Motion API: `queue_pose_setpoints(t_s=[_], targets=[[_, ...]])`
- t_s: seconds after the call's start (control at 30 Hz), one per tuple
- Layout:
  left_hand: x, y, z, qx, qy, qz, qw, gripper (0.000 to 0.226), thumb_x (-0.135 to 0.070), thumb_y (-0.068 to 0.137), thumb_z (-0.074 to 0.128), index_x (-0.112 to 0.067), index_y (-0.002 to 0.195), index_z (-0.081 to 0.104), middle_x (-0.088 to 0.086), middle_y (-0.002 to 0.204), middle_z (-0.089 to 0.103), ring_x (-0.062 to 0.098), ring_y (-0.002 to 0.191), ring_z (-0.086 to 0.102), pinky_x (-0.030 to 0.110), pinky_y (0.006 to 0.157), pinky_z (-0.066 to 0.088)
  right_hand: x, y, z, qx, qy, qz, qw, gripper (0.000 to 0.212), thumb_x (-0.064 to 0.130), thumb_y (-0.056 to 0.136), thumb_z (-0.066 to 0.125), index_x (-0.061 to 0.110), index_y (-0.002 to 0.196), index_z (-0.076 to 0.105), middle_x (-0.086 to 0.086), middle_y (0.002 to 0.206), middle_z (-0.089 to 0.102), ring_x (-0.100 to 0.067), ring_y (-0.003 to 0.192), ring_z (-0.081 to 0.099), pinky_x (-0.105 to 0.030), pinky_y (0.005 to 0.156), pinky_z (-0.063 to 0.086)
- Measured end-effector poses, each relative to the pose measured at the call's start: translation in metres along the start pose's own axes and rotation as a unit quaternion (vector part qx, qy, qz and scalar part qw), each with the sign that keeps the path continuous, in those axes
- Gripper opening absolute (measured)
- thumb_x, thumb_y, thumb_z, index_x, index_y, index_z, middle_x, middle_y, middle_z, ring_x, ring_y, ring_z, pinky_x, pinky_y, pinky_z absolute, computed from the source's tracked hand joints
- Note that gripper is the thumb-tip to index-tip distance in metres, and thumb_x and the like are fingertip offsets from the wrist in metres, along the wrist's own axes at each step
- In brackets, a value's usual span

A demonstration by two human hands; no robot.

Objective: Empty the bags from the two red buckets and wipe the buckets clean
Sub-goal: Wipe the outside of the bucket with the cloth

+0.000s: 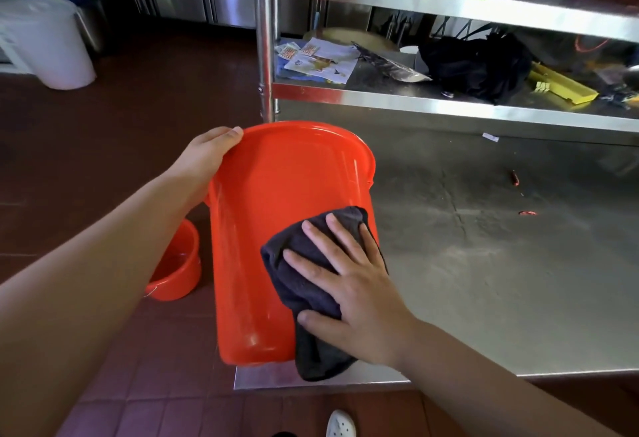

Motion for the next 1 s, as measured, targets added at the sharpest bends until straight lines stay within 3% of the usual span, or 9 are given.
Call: queue_pose_setpoints(t_s=[0.1,0.43,0.7,0.77,0.83,0.9,1.0], targets=[[0.006,0.000,-0.004,-0.007,0.000,-0.019,1.000,0.031,-0.047,0.093,0.051,-0.022,0.077,0.061,-0.011,0.043,0.053,0.006,0.033,0.049,0.016,0.034,0.036,-0.010,0.020,-0.005,0.000,-0.004,0.002,1.000,0.066,0.058,0.082,0.048,0.043,0.144,0.031,0.013,0.159,0.009,-0.016,0.147,-0.005,-0.058,0.115,0.008],[0.010,0.004,0.022,0.004,-0.039,-0.017,0.999,0.027,-0.041,0.093,0.055,-0.019,0.079,0.064,-0.010,0.050,0.061,0.003,0.039,0.054,0.012,0.036,0.037,-0.080,0.121,-0.033,-0.003,0.017,0.132,0.991,0.058,0.053,0.090,0.046,0.047,0.144,0.025,0.014,0.159,0.007,-0.012,0.146,-0.004,-0.050,0.117,0.003],[0.028,0.002,0.007,-0.004,-0.008,-0.003,1.000,0.032,-0.048,0.091,0.052,-0.033,0.068,0.068,-0.013,0.056,0.062,0.001,0.047,0.057,0.015,0.043,0.042,-0.050,0.077,-0.026,-0.006,-0.019,0.063,0.998,0.059,0.054,0.086,0.042,0.046,0.143,0.030,0.013,0.159,0.009,-0.015,0.147,-0.005,-0.054,0.116,0.003],[0.031,0.002,0.000,-0.003,0.009,0.000,1.000,0.028,-0.044,0.094,0.049,-0.033,0.076,0.068,-0.014,0.065,0.065,-0.001,0.053,0.059,0.019,0.050,0.046,-0.036,0.052,-0.024,0.001,-0.009,0.048,0.999,0.059,0.053,0.084,0.044,0.044,0.142,0.034,0.012,0.159,0.012,-0.016,0.147,-0.003,-0.055,0.116,0.005],[0.028,0.005,-0.008,-0.010,0.025,0.014,1.000,0.017,-0.032,0.096,0.050,-0.032,0.091,0.066,-0.006,0.089,0.067,-0.002,0.065,0.061,0.018,0.060,0.048,-0.022,0.027,-0.018,0.009,-0.014,0.030,0.999,0.060,0.053,0.083,0.047,0.043,0.141,0.037,0.010,0.158,0.014,-0.018,0.147,-0.001,-0.056,0.115,0.007],[0.017,0.012,-0.012,-0.036,0.068,0.028,0.997,0.021,-0.017,0.093,0.053,-0.030,0.105,0.065,0.003,0.108,0.063,0.004,0.080,0.059,0.016,0.067,0.046,-0.008,0.003,-0.011,0.012,-0.027,0.007,1.000,0.061,0.054,0.082,0.049,0.042,0.141,0.038,0.008,0.158,0.016,-0.019,0.148,0.000,-0.058,0.114,0.010],[-0.008,0.022,0.009,-0.046,0.159,0.033,0.986,0.019,-0.022,0.090,0.053,-0.028,0.103,0.066,0.003,0.106,0.066,0.012,0.088,0.059,0.021,0.071,0.043,0.008,-0.012,-0.003,-0.005,-0.051,0.010,0.999,0.061,0.054,0.082,0.049,0.041,0.141,0.039,0.007,0.158,0.020,-0.021,0.148,0.004,-0.059,0.114,0.011]])
Point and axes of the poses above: each hand's wrist, its own y-axis towards the middle knuckle, its own z-axis out of the palm, x = y × z, the point moved 4 cm from there along y, towards the middle knuckle
